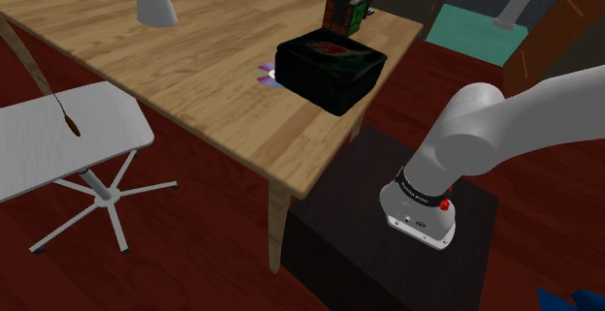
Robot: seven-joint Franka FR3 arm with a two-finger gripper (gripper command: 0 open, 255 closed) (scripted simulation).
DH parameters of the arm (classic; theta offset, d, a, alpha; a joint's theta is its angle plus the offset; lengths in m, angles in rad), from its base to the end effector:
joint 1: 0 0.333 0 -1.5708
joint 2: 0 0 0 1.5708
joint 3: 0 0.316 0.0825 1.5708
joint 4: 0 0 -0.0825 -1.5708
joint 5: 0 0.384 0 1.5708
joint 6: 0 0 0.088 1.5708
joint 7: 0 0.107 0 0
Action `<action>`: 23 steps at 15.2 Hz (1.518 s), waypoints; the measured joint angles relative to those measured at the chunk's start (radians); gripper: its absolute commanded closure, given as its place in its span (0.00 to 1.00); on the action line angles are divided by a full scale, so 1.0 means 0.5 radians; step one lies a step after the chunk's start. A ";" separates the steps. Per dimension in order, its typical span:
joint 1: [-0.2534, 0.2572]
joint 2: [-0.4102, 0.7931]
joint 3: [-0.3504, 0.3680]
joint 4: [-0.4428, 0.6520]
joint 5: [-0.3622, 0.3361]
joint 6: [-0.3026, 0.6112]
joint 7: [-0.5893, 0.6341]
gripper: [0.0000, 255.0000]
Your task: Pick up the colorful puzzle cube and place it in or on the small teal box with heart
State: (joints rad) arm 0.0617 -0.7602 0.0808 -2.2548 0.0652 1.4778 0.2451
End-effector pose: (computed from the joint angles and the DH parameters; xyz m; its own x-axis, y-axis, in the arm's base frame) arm 0.3003 0.0600 0.6208 0.9926 -0.1195 -0.0203 -0.1196 -0.9928 -0.0046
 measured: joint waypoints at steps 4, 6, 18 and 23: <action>0.004 -0.035 0.007 -0.132 0.007 0.097 0.001 1.00; 0.004 -0.042 0.009 -0.176 0.009 0.135 0.000 1.00; 0.004 -0.042 0.009 -0.193 0.009 0.152 -0.002 0.00; -0.003 0.040 -0.001 0.059 -0.002 -0.017 0.000 0.00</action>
State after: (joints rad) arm 0.0604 -0.7402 0.0805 -2.2251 0.0640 1.4694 0.2454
